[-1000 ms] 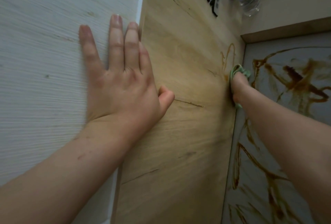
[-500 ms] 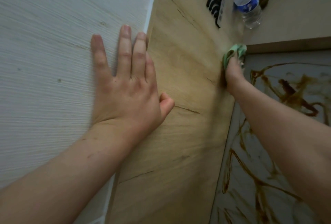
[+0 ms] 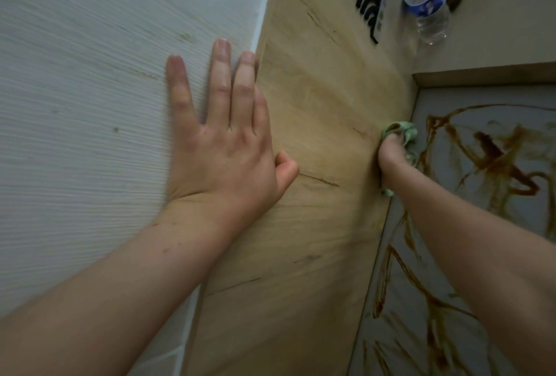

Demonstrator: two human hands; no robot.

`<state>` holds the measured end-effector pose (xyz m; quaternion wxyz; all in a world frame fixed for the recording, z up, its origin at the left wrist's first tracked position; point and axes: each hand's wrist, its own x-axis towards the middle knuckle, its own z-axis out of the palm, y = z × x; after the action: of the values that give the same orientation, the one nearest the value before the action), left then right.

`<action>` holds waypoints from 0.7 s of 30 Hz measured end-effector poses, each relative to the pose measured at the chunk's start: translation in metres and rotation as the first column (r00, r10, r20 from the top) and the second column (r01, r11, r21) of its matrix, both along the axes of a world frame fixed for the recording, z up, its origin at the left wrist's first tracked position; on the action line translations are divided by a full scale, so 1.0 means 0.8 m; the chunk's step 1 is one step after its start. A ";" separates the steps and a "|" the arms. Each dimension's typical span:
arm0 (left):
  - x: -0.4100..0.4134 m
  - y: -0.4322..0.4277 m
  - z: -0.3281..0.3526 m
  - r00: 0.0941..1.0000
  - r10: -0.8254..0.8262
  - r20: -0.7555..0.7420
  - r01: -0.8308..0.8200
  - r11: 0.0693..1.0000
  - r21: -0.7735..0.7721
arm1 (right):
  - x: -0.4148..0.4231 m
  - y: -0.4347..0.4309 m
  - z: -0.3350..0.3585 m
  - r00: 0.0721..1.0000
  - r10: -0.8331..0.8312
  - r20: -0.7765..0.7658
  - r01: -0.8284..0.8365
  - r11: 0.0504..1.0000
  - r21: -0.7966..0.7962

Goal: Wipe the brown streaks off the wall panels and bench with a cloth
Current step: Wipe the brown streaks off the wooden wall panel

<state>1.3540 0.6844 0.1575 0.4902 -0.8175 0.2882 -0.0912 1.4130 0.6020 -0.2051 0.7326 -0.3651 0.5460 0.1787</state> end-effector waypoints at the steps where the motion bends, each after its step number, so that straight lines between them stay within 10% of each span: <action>1: 0.000 -0.001 0.000 1.000 0.001 -0.006 -0.001 1.000 -0.004 | -0.010 0.006 0.024 1.000 0.004 -0.001 -0.004 1.000 0.005; 4: -0.001 -0.002 -0.001 1.000 0.007 -0.007 -0.007 1.000 -0.002 | -0.037 0.019 0.092 0.948 0.047 0.313 0.000 0.989 -0.149; 7: -0.002 -0.002 -0.002 1.000 0.009 0.012 -0.009 1.000 0.020 | -0.062 0.036 0.124 0.699 0.279 0.658 0.065 0.892 -0.448; 15: -0.001 0.001 -0.001 1.000 -0.005 0.013 0.005 1.000 0.020 | -0.017 -0.005 0.069 0.995 0.086 0.045 -0.085 0.996 -0.007; 21: -0.003 -0.001 -0.001 1.000 -0.020 0.014 0.020 1.000 0.017 | -0.032 -0.002 0.192 0.813 0.271 0.515 -0.104 0.938 -0.329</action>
<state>1.3518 0.6839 0.1568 0.4983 -0.8097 0.2934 -0.0996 1.3878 0.6008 -0.0515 0.7767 -0.5554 0.2915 0.0567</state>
